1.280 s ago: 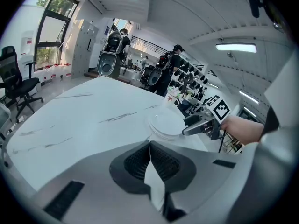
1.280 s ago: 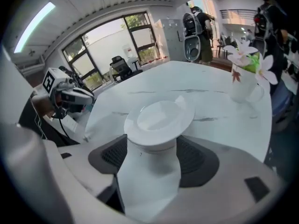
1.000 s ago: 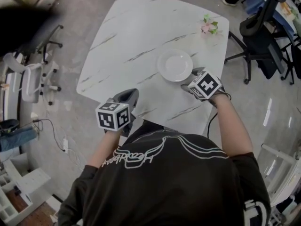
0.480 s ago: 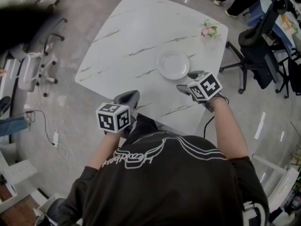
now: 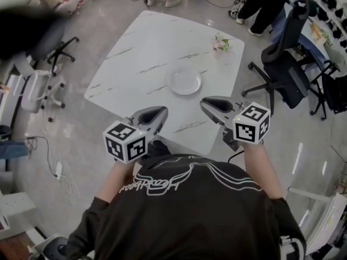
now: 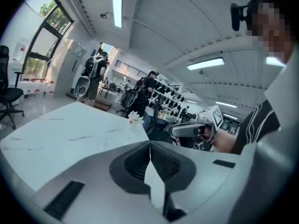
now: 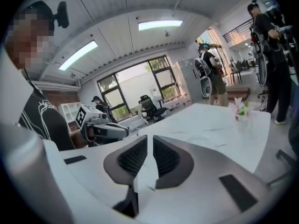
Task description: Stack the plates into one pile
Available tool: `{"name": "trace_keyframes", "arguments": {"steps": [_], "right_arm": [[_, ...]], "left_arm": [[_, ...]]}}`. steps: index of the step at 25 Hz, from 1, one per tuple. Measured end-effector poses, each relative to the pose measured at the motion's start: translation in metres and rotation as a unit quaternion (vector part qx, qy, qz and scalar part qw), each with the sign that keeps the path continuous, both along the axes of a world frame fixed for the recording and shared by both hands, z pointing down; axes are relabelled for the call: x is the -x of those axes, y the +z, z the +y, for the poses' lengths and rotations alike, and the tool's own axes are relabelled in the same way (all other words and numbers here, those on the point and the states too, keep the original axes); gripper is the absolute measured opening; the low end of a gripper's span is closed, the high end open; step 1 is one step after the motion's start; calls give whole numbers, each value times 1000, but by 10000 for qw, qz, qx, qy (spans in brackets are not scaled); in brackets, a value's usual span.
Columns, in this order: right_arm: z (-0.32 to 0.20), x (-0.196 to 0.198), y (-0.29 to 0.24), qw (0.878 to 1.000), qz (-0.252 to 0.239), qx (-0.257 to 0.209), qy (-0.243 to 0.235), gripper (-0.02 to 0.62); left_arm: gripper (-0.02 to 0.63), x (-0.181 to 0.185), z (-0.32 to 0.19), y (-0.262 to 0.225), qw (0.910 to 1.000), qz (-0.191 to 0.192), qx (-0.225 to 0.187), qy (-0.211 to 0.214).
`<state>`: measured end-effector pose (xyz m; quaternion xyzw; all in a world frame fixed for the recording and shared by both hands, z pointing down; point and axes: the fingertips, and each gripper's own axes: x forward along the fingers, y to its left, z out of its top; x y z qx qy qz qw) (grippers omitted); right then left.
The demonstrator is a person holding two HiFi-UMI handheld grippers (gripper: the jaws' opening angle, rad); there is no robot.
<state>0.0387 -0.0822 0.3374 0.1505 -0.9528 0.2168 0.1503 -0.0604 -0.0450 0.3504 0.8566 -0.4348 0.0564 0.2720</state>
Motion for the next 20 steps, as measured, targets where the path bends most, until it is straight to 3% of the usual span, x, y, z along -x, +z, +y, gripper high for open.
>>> {"name": "trace_keyframes", "arguments": {"steps": [7, 13, 20], "right_arm": [[59, -34, -76, 9908, -1196, -503, -387, 29], [76, -47, -102, 9842, -1421, -979, -405, 26], [75, -55, -97, 9827, -1602, -883, -287, 26]], "left_arm": [[25, -57, 36, -78, 9950, 367, -739, 563], [24, -74, 47, -112, 9882, 469, -1246, 757], [25, -83, 41, -109, 9859, 343, -1435, 792]]}}
